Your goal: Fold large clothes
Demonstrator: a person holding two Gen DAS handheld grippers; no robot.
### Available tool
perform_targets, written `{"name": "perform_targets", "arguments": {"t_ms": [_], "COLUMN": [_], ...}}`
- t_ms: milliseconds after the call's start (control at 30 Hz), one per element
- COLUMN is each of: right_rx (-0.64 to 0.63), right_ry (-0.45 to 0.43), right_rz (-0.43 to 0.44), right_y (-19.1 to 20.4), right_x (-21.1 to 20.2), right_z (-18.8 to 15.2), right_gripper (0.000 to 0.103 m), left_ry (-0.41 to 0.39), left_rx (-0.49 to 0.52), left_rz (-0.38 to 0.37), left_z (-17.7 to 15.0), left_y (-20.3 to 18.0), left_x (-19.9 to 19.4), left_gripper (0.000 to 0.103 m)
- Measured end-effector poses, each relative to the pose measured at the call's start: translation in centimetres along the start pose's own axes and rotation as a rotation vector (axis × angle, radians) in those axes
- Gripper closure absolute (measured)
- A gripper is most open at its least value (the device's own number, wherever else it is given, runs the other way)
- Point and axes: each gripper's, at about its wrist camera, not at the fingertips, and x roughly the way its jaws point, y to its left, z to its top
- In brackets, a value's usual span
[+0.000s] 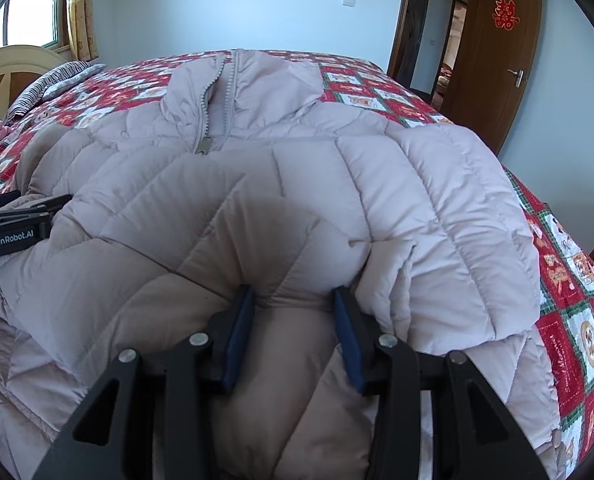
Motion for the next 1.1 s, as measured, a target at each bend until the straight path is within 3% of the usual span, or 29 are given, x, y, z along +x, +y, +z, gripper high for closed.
{"name": "perform_targets", "arguments": {"t_ms": [233, 333, 400, 533, 700, 867, 1000, 1100], "right_rx": [-0.023, -0.063, -0.080, -0.110, -0.036, 0.087, 0.188, 0.217], "right_ry": [0.014, 0.032, 0.041, 0.041, -0.009, -0.002, 0.020, 0.008], "right_rz": [0.028, 0.085, 0.130, 0.170, 0.233, 0.234, 0.198, 0.161], "right_y": [-0.3, -0.6, -0.9, -1.0, -2.1, -3.7, -4.3, -4.0], "right_x": [-0.6, -1.6, -1.9, -2.9, -4.3, -0.8, 3.3, 5.1], "right_z": [0.3, 0.5, 0.8, 2.0, 6.3, 12.1, 16.3, 18.5], "right_gripper": [0.055, 0.042, 0.027, 0.024, 0.024, 0.024, 0.023, 0.023], "left_ry": [-0.002, -0.065, -0.114, -0.167, -0.112, -0.005, 0.011, -0.008], "left_rx": [0.011, -0.035, -0.069, -0.092, -0.036, 0.022, -0.012, -0.065], "left_rz": [-0.001, -0.022, -0.025, 0.002, 0.032, 0.091, 0.075, 0.066], "left_z": [0.5, 1.5, 3.0, 6.5, 8.4, 6.7, 6.6, 8.8], "left_y": [0.5, 2.1, 3.1, 4.0, 2.4, 1.1, 1.7, 2.8], "left_x": [-1.9, -4.8, -6.1, -6.1, -2.0, 3.5, 4.1, 2.7], "left_gripper": [0.001, 0.001, 0.001, 0.001, 0.001, 0.001, 0.001, 0.001]}}
